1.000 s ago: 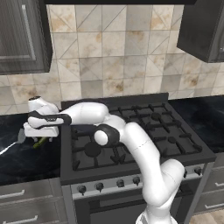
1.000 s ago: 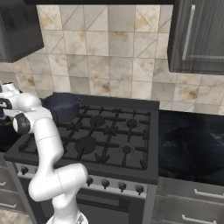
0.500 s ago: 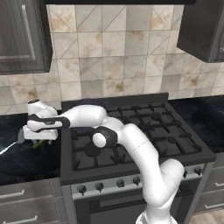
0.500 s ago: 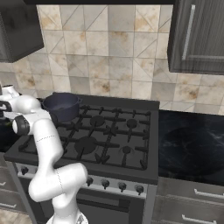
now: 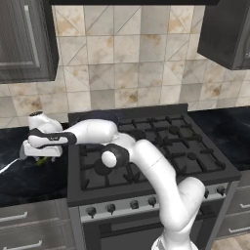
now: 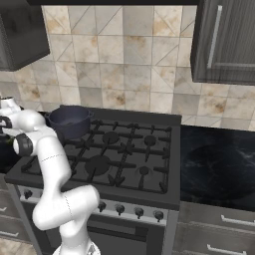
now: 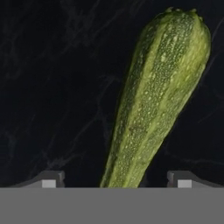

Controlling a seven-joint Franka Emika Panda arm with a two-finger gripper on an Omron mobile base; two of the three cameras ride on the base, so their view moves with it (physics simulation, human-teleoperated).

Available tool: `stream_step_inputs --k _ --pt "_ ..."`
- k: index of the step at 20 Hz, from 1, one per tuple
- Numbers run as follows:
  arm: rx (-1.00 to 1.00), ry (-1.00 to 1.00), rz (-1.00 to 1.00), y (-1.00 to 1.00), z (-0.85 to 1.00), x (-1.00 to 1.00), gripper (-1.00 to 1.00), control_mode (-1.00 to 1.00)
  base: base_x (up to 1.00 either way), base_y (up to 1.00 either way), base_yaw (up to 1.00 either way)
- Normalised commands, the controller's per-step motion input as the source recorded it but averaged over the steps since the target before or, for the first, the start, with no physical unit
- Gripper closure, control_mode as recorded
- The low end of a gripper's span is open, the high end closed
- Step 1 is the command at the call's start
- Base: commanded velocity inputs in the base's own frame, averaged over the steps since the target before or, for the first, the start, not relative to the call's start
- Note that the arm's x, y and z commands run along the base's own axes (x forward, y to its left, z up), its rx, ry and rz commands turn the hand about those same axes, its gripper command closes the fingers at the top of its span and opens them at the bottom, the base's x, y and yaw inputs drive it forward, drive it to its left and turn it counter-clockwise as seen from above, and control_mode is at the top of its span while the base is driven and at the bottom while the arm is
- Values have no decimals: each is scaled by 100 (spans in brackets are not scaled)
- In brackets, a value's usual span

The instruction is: Put the avocado and squash in the pot. Retrieve the spatula and lightly stir the vegetables in the pot.

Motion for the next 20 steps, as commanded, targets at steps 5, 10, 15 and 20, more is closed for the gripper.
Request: stream_step_inputs --k 5,10,15,20 --pt "0 3 0 5 -15 0 -100 -100 0 0 0" --pt "0 4 0 4 -4 0 100 -100 0 0 0" --pt "0 2 0 4 -5 -8 100 -100 0 0 0" --pt "0 1 0 5 -3 -16 100 -100 0 0 0"
